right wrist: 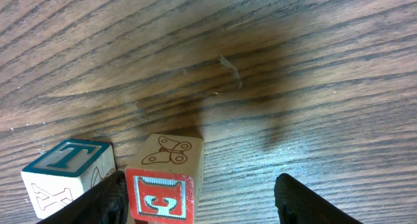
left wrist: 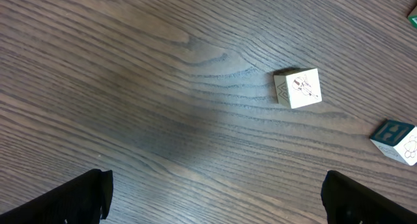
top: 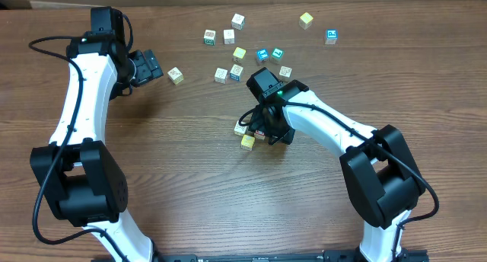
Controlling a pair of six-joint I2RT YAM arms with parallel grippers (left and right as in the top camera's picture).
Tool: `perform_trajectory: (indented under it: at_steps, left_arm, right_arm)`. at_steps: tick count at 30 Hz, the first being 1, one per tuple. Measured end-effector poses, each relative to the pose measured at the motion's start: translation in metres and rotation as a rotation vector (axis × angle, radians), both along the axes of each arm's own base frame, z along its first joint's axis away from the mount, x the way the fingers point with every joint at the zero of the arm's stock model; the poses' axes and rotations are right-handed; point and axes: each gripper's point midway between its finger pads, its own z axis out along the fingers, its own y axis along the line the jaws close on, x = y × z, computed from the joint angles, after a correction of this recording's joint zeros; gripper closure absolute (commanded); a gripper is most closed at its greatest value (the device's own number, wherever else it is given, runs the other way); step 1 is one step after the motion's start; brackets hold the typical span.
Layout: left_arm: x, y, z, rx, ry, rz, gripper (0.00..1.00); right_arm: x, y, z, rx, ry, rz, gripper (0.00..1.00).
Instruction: Form a circle
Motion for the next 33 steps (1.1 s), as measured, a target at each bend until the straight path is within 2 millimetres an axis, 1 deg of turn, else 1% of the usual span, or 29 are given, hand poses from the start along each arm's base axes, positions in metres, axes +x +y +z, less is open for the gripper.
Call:
perform_trajectory:
  at_steps: [16, 22, 29, 30, 33]
  left_arm:
    - [0.000, 0.000, 0.000, 0.000, 0.000, 0.000, 0.00]
    - [0.000, 0.000, 0.000, 0.000, 0.000, 0.000, 0.01]
    - [0.000, 0.000, 0.000, 0.000, 0.000, 0.000, 0.00]
    - [0.000, 0.000, 0.000, 0.000, 0.000, 0.000, 0.00]
    - [0.000, 0.000, 0.000, 0.000, 0.000, 0.000, 0.00]
  right_arm:
    - [-0.002, -0.001, 0.000, -0.004, 0.007, 0.000, 0.30]
    - [0.011, 0.004, 0.002, 0.010, -0.050, -0.003, 0.30]
    - [0.031, -0.007, 0.005, -0.045, -0.139, -0.028, 0.31]
    - [0.033, -0.010, 0.005, -0.050, -0.146, -0.035, 0.32]
    - [0.038, -0.017, 0.006, -0.061, -0.156, -0.050, 0.41]
